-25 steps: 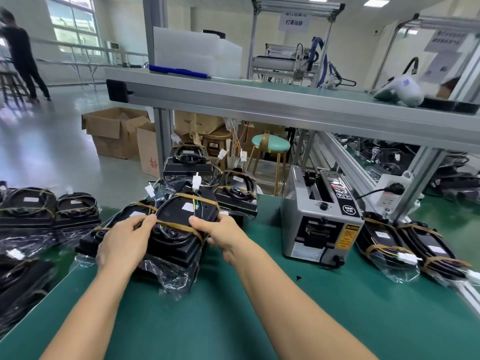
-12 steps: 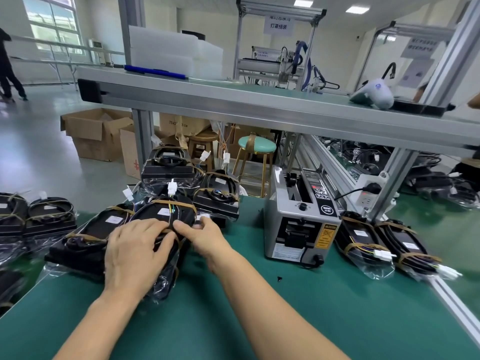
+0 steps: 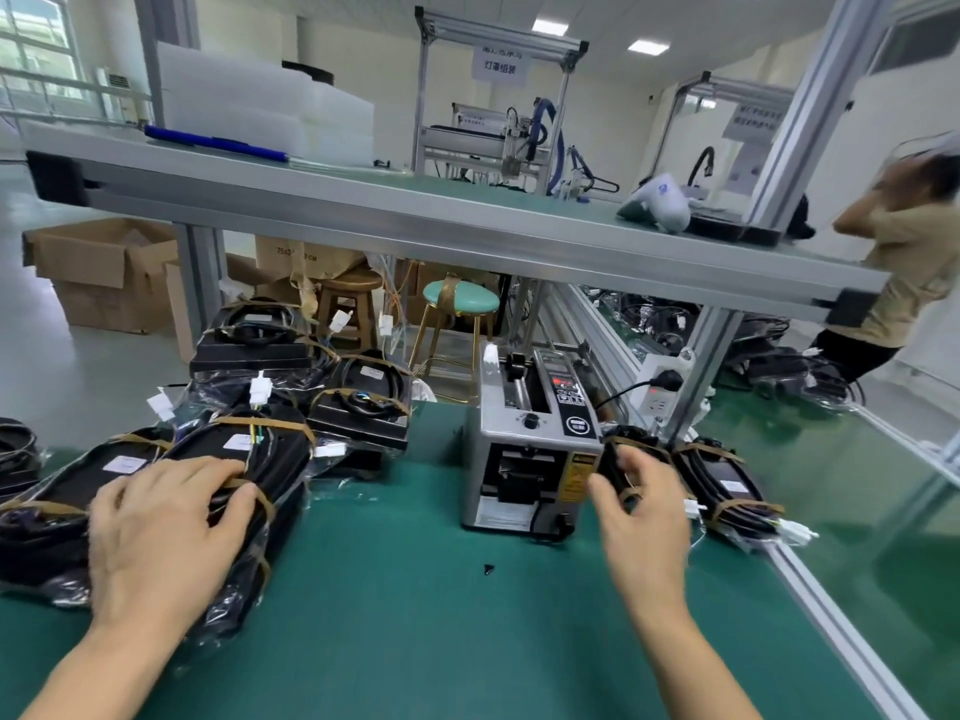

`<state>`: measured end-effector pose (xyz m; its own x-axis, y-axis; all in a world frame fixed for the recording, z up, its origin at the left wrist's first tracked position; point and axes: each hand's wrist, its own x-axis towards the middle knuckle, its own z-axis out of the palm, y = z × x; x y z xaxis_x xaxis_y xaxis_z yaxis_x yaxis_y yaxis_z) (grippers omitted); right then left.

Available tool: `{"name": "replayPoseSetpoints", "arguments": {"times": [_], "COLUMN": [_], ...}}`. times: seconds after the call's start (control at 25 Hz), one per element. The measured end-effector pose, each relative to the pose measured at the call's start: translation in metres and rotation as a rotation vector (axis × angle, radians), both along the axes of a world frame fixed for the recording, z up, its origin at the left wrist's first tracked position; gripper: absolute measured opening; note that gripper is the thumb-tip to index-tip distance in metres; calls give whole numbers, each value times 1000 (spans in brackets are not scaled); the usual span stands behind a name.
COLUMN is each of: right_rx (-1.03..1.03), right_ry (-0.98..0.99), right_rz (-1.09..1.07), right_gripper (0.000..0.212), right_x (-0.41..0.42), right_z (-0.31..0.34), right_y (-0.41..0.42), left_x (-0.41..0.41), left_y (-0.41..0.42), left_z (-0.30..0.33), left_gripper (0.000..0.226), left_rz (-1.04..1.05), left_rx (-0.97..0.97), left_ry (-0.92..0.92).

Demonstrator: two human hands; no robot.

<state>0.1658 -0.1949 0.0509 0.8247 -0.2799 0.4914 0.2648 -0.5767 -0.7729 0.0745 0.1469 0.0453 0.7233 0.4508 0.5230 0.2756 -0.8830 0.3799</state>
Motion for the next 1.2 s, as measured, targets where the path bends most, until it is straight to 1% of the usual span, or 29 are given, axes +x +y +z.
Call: {"name": "replayPoseSetpoints", "arguments": {"times": [0.04,0.08,0.12,0.2,0.28,0.36,0.44,0.52,0.6,0.76,0.84,0.92,1.0,1.08,1.12,1.2], "right_rx": [-85,-163,-220,-319,-466,-638,-780,-817,-810,-815,-844,-915,-1026,-1125,-1156,-1207], "right_ry": [34,125,249,476,619,720,817,881,875,753,701,625,557,512,500,478], "right_rz": [-144,-249,-296,-293,-270,-268,-266,-269,-275,-263,-241,-246,-232,-138,-57,147], "right_gripper": [42,51,63,84,97,104,107,108,102,86,84,83,91,101,103,100], "right_x": [14,29,43,62,78,91,102,109,112,96,73,39,0,-41,-58,-84], "right_z": [-2,-5,-8,-15,-21,-21,-16,-16,-19,-19,-14,-5,12,34,47,70], "right_y": [-19,-35,-46,-55,-58,-59,-61,-63,-63,-66,-74,-92,-112,-128,-132,-129], "left_x": [0,0,-1,-1,1,5,9,10,11,11,11,9,5,1,0,-2], "left_y": [-1,-5,-11,-34,-62,-79,-85,-88,-91,-94,-96,-102,-114,-131,-141,-160], "left_z": [-1,-3,-5,-11,-22,-37,-49,-56,-60,-61,-59,-54,-42,-26,-16,5], "left_gripper": [49,50,48,39,35,36,35,31,27,26,25,25,25,27,30,41], "left_rz": [-13,-35,-65,-151,-282,-394,-457,-497,-522,-574,-596,-630,-679,-735,-766,-872], "left_rx": [14,45,89,197,249,229,191,159,136,137,140,125,72,-33,-99,-207], "left_ry": [-25,-71,-138,-298,-375,-349,-307,-291,-292,-266,-268,-279,-290,-280,-265,-199]}}
